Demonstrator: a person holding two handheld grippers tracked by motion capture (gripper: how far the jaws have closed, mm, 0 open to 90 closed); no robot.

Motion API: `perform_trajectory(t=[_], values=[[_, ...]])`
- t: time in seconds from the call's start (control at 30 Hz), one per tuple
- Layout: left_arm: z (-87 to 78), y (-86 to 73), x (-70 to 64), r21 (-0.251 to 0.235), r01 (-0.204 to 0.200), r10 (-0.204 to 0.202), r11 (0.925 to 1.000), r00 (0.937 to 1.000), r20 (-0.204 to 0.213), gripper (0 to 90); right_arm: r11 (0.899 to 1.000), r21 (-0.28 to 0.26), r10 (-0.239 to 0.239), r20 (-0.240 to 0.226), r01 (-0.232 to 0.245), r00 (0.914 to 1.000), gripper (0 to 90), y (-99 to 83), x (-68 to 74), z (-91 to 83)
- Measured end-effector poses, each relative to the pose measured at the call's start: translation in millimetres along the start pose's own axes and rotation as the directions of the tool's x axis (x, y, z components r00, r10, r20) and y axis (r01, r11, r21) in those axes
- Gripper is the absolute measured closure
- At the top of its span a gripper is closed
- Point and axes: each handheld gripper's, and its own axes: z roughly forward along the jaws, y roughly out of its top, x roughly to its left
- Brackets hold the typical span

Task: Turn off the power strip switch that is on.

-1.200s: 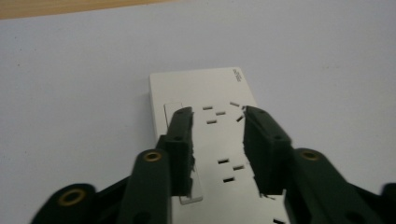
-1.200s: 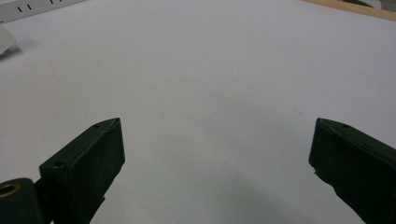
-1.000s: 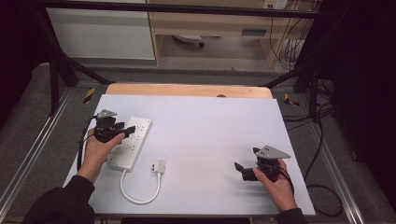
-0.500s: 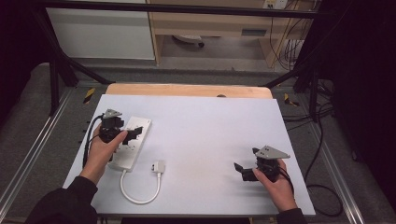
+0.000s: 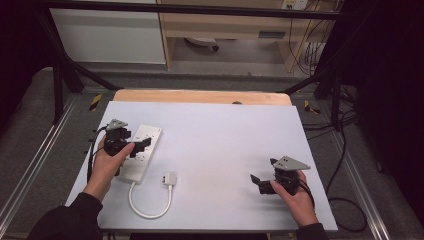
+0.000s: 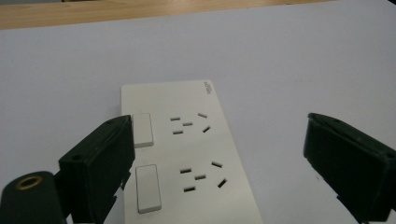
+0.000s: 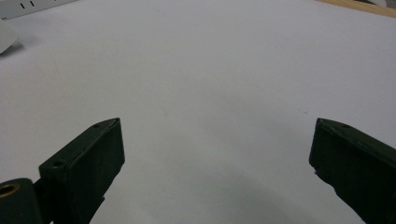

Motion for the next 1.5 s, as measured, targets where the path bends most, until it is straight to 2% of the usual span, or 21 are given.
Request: perform_trajectory(t=[0.33, 0.8, 1.17, 1.5], values=[[-14.7, 2.6, -4.8, -0.064, -0.014, 0.014, 0.9978, 0.9999, 0.001, 7.9, 1.000, 0.000, 0.001, 0.002, -0.001, 1.0000, 3.8, 0.1, 0.0, -0.2], [-35.5, 3.8, -11.1, -0.143, -0.019, 0.022, 0.9896, 0.9995, 0.022, 7.0, 1.000, -0.002, 0.002, 0.002, -0.002, 1.0000, 3.8, 0.2, 0.2, 0.0], [-51.6, 3.6, -15.3, -0.187, -0.020, 0.026, 0.9822, 0.9991, 0.033, 6.9, 1.000, -0.003, 0.002, 0.001, -0.002, 1.0000, 3.7, 0.2, 0.2, 0.2], [-62.0, -0.6, -16.4, -0.218, -0.016, 0.022, 0.9758, 0.9995, 0.021, 6.9, 1.000, -0.002, 0.004, 0.002, -0.004, 1.0000, 3.7, 0.3, 0.3, 0.1]])
